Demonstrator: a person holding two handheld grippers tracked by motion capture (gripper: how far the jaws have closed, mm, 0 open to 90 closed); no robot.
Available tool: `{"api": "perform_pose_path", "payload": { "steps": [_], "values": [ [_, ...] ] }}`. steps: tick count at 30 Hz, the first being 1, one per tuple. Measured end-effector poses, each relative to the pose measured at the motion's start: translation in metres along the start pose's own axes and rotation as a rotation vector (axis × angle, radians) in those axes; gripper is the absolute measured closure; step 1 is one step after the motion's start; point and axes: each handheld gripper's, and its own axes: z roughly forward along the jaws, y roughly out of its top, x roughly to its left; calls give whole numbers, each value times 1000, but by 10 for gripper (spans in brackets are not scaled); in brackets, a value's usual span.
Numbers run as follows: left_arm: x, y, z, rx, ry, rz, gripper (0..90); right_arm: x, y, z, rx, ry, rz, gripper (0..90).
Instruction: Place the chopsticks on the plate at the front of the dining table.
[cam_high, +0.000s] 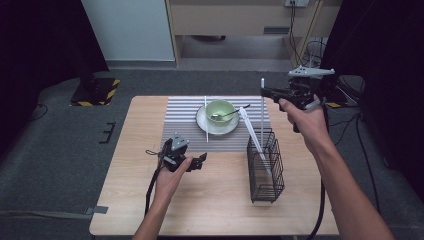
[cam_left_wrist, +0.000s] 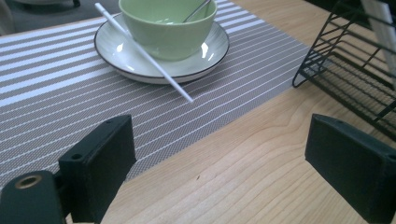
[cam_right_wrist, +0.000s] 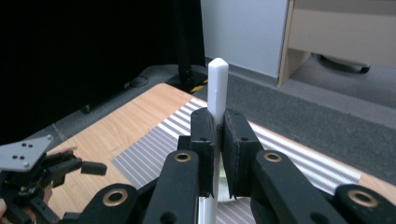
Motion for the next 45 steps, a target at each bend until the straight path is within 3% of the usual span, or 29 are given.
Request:
{"api": "perform_pose_path", "payload": {
  "steps": [3, 5, 10, 14, 19, 32, 39, 45],
  "values": [
    [-1, 2, 2, -10, 4, -7, 90, -2, 8, -2, -10, 6, -14, 836],
    [-2, 4, 1, -30, -11, -44, 116, -3, 16, -5, -21, 4, -24, 835],
    [-1, 9, 0, -30, -26, -81, 120, -7, 25, -9, -58, 13, -9, 835],
    [1, 14, -3, -68, -32, -115, 120, -10, 26, -10, -81, 15, 4, 836],
    [3, 22, -4, -111, -2, -133, 141, -12, 28, -15, -99, 20, 13, 836],
    [4, 26, -7, -118, 39, -29, 123, -5, 34, -21, -137, 39, 2, 835],
    [2, 30, -16, -136, 13, -4, 109, 7, 43, -23, -154, 49, -13, 836],
    [-3, 35, -18, -159, -35, -7, 104, 19, 49, -20, -164, 68, -28, 835]
  ]
}}
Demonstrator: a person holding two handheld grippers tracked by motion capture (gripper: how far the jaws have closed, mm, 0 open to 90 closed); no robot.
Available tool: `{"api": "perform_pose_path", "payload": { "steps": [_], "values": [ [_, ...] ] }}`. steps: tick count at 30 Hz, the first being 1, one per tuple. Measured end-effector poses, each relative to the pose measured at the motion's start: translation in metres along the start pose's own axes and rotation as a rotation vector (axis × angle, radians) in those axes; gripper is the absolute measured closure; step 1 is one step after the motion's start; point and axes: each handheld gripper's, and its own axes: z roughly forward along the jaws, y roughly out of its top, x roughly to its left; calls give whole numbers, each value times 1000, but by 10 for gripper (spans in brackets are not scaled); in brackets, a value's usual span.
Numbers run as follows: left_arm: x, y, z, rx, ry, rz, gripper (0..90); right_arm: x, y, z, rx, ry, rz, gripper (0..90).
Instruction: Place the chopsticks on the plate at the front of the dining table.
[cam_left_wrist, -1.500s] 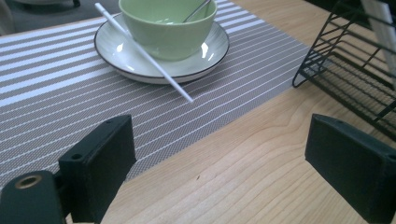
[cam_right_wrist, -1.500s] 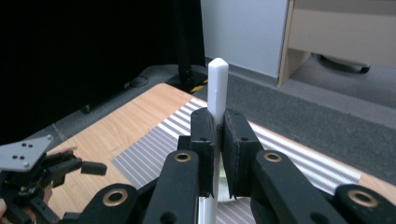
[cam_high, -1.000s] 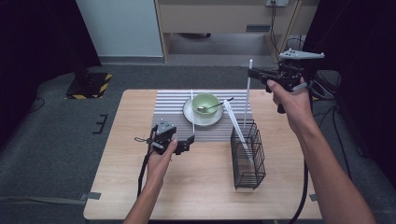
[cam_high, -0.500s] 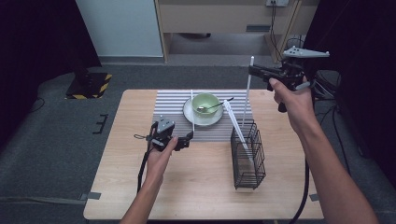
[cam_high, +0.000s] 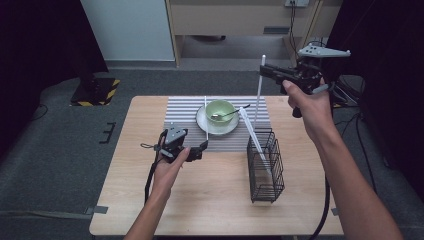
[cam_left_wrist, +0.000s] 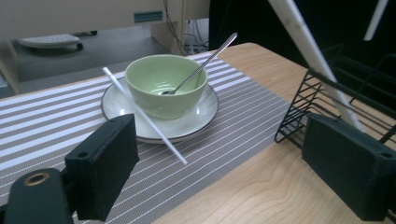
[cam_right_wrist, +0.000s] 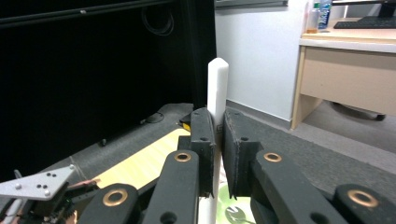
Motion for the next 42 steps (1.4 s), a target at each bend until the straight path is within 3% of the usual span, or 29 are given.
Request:
{"api": "perform_pose_path", "payload": {
  "steps": [17, 28, 34, 42],
  "values": [
    [-22, 4, 19, -50, -69, 24, 129, 22, -12, 38, 7, 65, 25, 836],
    [-37, 7, 32, -89, -170, 1, 206, 30, -24, 48, 23, 111, 40, 836],
    [-45, 6, 39, -82, -208, -1, 325, 34, -34, 54, 43, 149, 49, 835],
    [-51, 3, 42, -72, -256, -4, 582, 40, -35, 57, 58, 189, 53, 836]
  ]
}}
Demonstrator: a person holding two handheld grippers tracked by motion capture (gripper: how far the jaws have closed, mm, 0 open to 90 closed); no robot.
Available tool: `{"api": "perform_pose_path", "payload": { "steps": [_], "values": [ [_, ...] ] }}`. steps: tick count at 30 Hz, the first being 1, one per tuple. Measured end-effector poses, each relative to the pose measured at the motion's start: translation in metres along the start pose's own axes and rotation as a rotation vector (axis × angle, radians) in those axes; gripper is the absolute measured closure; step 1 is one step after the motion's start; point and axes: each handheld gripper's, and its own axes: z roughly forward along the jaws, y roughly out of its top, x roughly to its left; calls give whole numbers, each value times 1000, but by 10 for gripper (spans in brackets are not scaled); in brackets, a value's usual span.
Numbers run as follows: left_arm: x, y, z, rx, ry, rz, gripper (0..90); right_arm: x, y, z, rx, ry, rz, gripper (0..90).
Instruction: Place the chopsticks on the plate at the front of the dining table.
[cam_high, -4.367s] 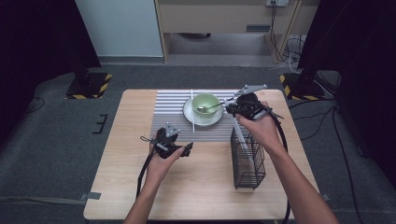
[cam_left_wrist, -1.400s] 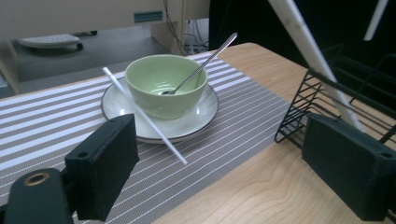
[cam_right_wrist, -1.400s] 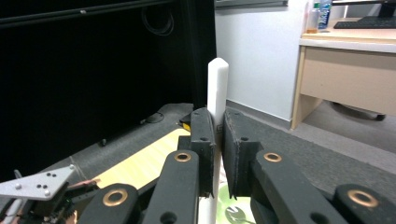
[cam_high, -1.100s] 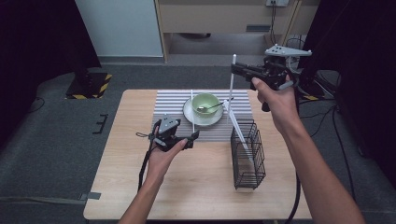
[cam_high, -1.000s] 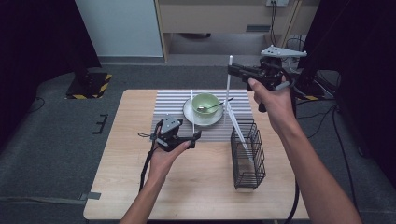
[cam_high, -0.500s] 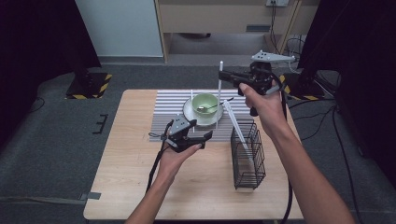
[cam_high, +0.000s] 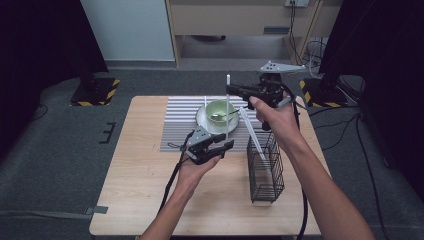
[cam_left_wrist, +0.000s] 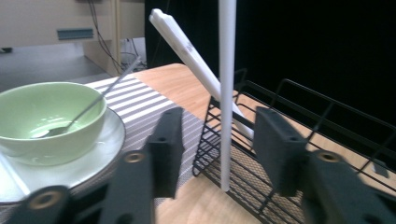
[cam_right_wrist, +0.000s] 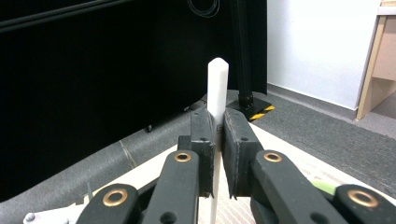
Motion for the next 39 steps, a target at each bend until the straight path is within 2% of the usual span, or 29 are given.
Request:
{"api": "perform_pose_path", "payload": {
  "steps": [2, 7, 15, 23, 28, 34, 37, 38, 39],
  "values": [
    [-2, 0, -1, 8, 5, 8, 657, 0, 0, 0, 14, -6, -9, 835],
    [0, -2, -1, 12, -11, -16, 713, -3, -1, -1, 13, -1, 10, 835],
    [-3, -4, 1, 36, -25, -8, 806, -2, -1, 2, 23, 12, 10, 835],
    [-3, -6, 0, 40, -11, -15, 850, -2, -2, 4, 31, 12, 14, 835],
    [1, -9, -2, 32, 10, -48, 862, -3, -3, 6, 31, 16, 12, 829],
    [5, -9, -3, 32, 39, -57, 864, -4, -5, 5, 44, -2, -4, 654],
    [9, -8, -4, 31, 56, -64, 864, -8, -8, -1, 35, -30, -11, 569],
    [10, -8, -5, 31, 64, -67, 864, -12, -11, -7, 39, -68, -26, 525],
    [10, -7, -5, 31, 67, -68, 864, -12, -11, -7, 39, -68, -26, 525]
  ]
}}
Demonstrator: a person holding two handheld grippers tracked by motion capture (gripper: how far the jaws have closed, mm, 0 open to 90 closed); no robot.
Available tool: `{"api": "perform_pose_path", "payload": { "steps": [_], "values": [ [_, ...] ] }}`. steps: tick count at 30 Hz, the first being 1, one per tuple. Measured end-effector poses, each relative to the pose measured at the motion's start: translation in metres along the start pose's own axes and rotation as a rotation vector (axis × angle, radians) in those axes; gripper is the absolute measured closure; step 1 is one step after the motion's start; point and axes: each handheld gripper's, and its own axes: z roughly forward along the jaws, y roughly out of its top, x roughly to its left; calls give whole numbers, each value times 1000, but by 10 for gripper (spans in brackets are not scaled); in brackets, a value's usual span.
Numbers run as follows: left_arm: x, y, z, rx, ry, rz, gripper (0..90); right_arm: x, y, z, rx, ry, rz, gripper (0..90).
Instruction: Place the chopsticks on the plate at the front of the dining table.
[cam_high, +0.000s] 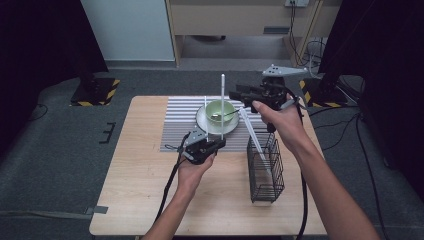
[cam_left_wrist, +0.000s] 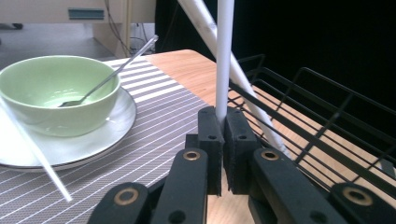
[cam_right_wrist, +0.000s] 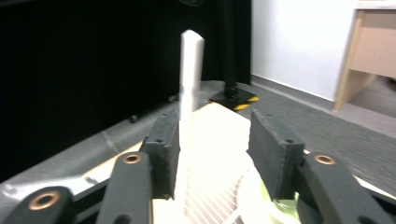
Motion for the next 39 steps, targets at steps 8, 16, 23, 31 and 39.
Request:
{"api": "perform_pose_path", "payload": {
  "steps": [8, 16, 23, 31, 39],
  "values": [
    [6, 1, 1, 4, 45, -14, 864, -27, -16, -27, 19, -123, -20, 399],
    [10, 3, 1, 3, 81, -18, 864, -56, -38, -52, 16, -227, 21, 302],
    [12, 5, -1, -2, 101, -16, 864, -79, -66, -68, 12, -311, 62, 257],
    [16, 8, -1, -4, 128, -21, 864, -99, -97, -83, 19, -372, 111, 215],
    [22, 10, 0, -5, 151, -31, 864, -111, -125, -90, 37, -422, 149, 176]
  ]
}}
